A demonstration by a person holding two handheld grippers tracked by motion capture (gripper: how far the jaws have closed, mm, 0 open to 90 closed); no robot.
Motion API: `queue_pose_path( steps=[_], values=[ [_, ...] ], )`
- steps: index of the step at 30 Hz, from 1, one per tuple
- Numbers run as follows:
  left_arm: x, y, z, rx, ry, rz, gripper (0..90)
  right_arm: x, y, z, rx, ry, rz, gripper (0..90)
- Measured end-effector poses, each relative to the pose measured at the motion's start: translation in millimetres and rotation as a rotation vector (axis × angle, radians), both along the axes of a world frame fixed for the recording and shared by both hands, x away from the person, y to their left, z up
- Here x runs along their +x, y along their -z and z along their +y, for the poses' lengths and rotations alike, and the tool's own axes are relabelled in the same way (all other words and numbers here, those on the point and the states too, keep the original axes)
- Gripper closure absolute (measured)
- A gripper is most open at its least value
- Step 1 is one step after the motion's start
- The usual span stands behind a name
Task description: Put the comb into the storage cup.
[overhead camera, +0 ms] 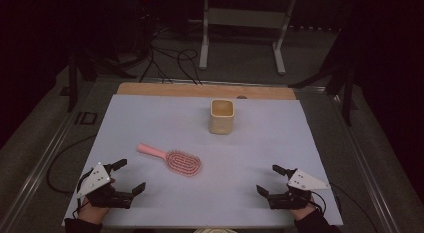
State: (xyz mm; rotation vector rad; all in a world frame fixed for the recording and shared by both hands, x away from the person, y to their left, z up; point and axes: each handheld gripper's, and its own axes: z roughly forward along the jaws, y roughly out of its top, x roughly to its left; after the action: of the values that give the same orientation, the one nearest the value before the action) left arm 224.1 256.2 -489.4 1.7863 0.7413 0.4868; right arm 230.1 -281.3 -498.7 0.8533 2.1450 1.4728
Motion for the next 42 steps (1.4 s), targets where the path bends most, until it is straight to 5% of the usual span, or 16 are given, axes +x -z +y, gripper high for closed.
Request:
queue_pose_path(
  steps=[17,42],
  values=[
    [0.2,-31.4,-13.8,0.0,0.132,0.015,0.1,-5.4,-3.2,-0.4,0.012,0.022,-0.019,8.8],
    [15.2,-79.7,-14.4,0.032,0.163,-0.014,0.1,-6.9,-5.9,0.7,0.036,0.026,-0.026,8.8]
  ],
)
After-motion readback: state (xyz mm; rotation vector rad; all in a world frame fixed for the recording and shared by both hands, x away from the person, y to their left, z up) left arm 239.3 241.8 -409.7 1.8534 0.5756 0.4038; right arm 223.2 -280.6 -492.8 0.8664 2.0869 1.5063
